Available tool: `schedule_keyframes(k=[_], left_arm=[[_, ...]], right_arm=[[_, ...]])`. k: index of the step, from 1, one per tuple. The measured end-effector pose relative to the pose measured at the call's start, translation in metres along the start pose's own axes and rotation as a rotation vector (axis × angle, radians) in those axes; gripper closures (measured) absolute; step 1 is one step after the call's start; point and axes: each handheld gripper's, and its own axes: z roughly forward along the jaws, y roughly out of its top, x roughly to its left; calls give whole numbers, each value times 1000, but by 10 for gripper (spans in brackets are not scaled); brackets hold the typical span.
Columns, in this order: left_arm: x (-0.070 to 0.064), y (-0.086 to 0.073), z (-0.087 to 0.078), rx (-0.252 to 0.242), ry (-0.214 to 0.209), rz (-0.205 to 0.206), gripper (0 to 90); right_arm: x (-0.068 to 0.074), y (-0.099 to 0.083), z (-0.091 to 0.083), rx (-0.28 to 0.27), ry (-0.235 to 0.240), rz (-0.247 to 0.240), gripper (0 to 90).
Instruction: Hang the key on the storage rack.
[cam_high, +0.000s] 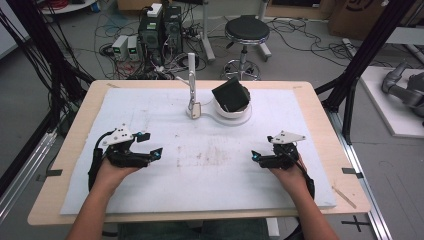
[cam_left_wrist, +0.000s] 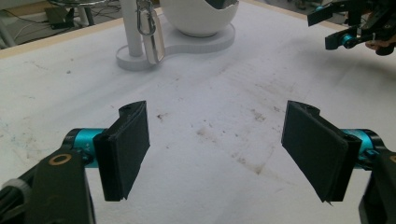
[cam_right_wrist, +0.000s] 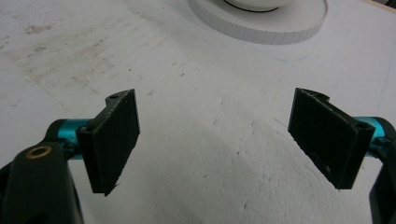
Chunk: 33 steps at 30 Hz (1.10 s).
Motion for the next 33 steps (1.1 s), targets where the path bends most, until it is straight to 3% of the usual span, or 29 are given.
schedule_keyframes(k=[33], left_arm=[[-3, -3, 5, 17, -15, 11, 232]], right_arm=[[-1, -1, 0, 3, -3, 1, 168]])
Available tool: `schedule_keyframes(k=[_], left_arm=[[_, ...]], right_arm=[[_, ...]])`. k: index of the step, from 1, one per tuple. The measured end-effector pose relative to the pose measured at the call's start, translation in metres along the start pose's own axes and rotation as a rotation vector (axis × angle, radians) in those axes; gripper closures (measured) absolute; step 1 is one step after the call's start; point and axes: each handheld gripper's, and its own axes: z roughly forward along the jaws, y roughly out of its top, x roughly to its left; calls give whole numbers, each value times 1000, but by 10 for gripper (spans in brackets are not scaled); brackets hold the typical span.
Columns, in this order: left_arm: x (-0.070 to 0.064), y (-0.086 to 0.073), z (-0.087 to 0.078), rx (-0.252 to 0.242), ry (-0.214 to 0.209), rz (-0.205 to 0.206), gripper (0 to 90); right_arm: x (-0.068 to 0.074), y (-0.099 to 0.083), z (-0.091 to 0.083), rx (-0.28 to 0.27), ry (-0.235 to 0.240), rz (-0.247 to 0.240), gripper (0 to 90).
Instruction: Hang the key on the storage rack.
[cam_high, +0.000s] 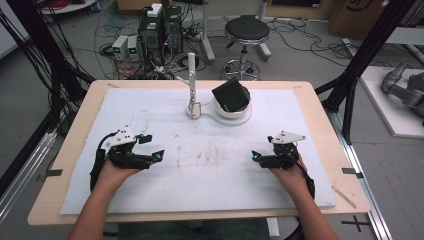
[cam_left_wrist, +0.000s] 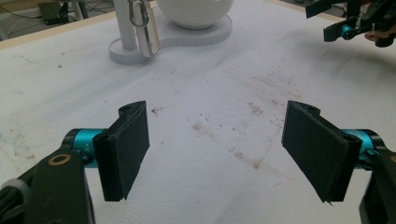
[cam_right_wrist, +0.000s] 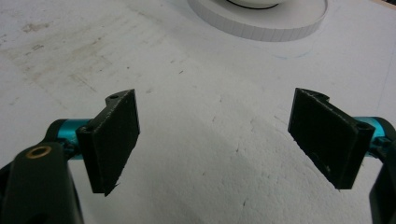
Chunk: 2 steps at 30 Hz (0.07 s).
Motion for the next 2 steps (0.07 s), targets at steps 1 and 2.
schedule_keyframes(k=[1, 2], left_arm=[[0, 0, 0, 1, 0, -2, 232], [0, 0, 0, 1, 0, -2, 232]], right_arm=[[0, 0, 0, 2, 1, 2, 168], [0, 0, 0, 2, 1, 2, 168]])
